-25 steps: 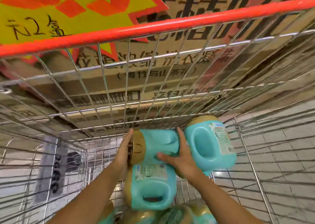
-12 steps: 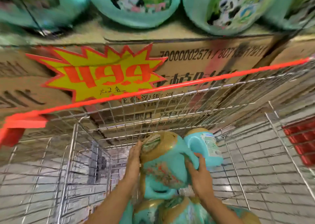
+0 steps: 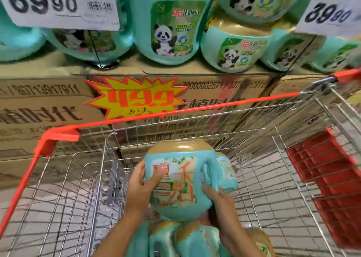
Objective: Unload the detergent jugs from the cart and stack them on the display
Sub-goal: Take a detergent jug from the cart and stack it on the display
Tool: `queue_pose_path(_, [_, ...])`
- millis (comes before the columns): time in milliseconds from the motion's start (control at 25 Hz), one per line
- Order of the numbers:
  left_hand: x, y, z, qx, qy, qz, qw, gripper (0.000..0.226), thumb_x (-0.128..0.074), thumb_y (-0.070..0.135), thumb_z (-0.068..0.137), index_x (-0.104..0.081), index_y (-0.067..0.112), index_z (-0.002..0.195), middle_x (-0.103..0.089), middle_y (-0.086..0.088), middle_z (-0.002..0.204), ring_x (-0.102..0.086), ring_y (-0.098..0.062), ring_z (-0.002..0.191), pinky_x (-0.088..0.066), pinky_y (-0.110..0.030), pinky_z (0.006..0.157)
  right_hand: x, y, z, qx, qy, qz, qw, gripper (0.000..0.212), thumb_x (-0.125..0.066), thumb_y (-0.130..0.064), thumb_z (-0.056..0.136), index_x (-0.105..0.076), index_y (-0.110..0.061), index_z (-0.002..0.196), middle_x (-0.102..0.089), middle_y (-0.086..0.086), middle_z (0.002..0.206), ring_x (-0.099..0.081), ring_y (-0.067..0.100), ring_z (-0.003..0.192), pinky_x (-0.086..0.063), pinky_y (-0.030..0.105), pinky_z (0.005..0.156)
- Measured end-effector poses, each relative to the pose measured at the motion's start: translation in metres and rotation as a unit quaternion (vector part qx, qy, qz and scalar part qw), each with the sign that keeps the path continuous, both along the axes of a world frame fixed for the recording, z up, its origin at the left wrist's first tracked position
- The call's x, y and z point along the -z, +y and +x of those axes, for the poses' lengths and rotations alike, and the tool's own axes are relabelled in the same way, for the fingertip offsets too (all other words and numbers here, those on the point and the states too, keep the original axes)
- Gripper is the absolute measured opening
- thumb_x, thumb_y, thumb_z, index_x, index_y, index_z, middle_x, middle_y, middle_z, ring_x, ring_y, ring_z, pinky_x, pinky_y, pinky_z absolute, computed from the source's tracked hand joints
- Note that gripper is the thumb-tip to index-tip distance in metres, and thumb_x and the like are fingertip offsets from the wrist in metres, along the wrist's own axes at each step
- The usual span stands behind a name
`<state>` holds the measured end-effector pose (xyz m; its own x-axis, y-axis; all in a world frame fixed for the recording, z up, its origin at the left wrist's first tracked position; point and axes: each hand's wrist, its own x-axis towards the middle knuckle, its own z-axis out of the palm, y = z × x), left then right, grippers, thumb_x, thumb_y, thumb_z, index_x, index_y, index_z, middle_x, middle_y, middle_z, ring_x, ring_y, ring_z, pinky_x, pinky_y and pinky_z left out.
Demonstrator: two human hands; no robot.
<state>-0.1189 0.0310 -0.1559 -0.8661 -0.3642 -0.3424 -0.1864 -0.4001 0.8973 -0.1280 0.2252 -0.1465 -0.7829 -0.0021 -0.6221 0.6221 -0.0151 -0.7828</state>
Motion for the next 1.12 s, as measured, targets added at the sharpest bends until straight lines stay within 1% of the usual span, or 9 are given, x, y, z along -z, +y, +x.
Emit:
queue_pose_path(80, [-0.009,-0.006,0.016,-0.007,0.004,-0.046,0.999,0.052,-0.079,0.038,0.070,-0.064,0.029,0.118,-0.074,-0.008,0.108,-0.072,-0.026,0.094,-0.060,-0.036,0.072,-0.008,-0.011,0.025,-0.023,0.032,0.007,0.999,0.018,-0.065,-0.029,0.090,-0.066,-0.023,0.107,-0.070,0.015,0.081,-0.062,0.031,0.060,-0.050,0.031,0.049])
queue_pose_path(200, [-0.024,-0.021,0.039,0.010,0.009,-0.043,0.999,0.070,-0.069,0.059,0.065,-0.054,0.041,0.131,-0.071,0.001,0.117,-0.067,-0.025,0.108,-0.052,-0.051,0.094,-0.021,-0.024,0.051,-0.037,0.106,0.054,0.992,0.019,-0.067,-0.037,0.089,-0.061,-0.041,0.107,-0.069,0.009,0.079,-0.060,0.029,0.056,-0.049,0.031,0.049])
queue_pose_path(280, [-0.036,-0.032,0.057,0.039,0.018,-0.036,0.998,0.071,-0.071,0.064,0.065,-0.050,0.050,0.131,-0.070,0.005,0.119,-0.068,-0.021,0.109,-0.051,-0.050,0.095,-0.030,-0.030,0.060,-0.065,0.144,0.066,0.985,0.026,-0.068,-0.044,0.085,-0.061,-0.040,0.109,-0.072,0.002,0.088,-0.067,0.028,0.074,-0.057,0.041,0.068])
queue_pose_path(360, [-0.050,-0.040,0.073,0.024,0.029,-0.045,0.998,0.063,-0.072,0.064,0.064,-0.055,0.051,0.124,-0.072,0.006,0.114,-0.070,-0.018,0.103,-0.057,-0.041,0.086,-0.043,-0.036,0.061,-0.120,0.160,0.051,0.978,0.028,-0.065,-0.043,0.087,-0.059,-0.037,0.114,-0.070,-0.005,0.110,-0.065,0.015,0.101,-0.052,0.040,0.093])
queue_pose_path(440, [-0.060,-0.043,0.090,-0.018,0.048,-0.056,0.997,0.059,-0.072,0.059,0.065,-0.059,0.043,0.121,-0.074,0.000,0.110,-0.073,-0.021,0.096,-0.060,-0.032,0.073,-0.057,-0.046,0.060,-0.159,0.192,0.015,0.968,0.035,-0.064,-0.045,0.085,-0.058,-0.037,0.119,-0.066,-0.008,0.118,-0.061,0.009,0.110,-0.049,0.035,0.098])
queue_pose_path(560, [-0.075,-0.046,0.123,-0.113,0.048,-0.053,0.991,0.067,-0.071,0.059,0.065,-0.057,0.038,0.126,-0.074,-0.001,0.109,-0.074,-0.022,0.092,-0.059,-0.029,0.066,-0.077,-0.065,0.057,-0.213,0.254,-0.002,0.944,0.048,-0.065,-0.053,0.071,-0.062,-0.027,0.111,-0.068,-0.003,0.101,-0.065,0.015,0.096,-0.052,0.037,0.086])
queue_pose_path(680, [-0.085,-0.052,0.163,-0.196,0.038,-0.075,0.977,0.072,-0.069,0.062,0.064,-0.054,0.038,0.130,-0.075,0.000,0.106,-0.074,-0.022,0.089,-0.060,-0.034,0.067,-0.090,-0.088,0.059,-0.263,0.263,-0.027,0.928,0.046,-0.072,-0.050,0.064,-0.065,-0.018,0.097,-0.068,-0.004,0.080,-0.063,0.008,0.075,-0.052,0.026,0.068])
queue_pose_path(800, [-0.094,-0.057,0.204,-0.269,0.040,-0.091,0.958,0.061,-0.069,0.059,0.065,-0.059,0.038,0.122,-0.075,-0.002,0.104,-0.074,-0.021,0.087,-0.060,-0.035,0.068,-0.094,-0.120,0.080,-0.293,0.254,-0.055,0.920,0.034,-0.078,-0.040,0.072,-0.064,-0.013,0.087,-0.064,0.001,0.075,-0.060,0.012,0.068,-0.048,0.027,0.062])
queue_pose_path(1120, [-0.097,-0.114,0.320,-0.398,0.023,-0.051,0.916,0.056,-0.070,0.057,0.067,-0.060,0.028,0.114,-0.077,-0.003,0.096,-0.075,-0.022,0.078,-0.057,-0.027,0.055,-0.100,-0.227,0.170,-0.377,0.256,-0.073,0.887,0.036,-0.051,-0.030,0.098,-0.051,-0.008,0.070,-0.049,0.004,0.056,-0.043,0.009,0.046,-0.036,0.016,0.045])
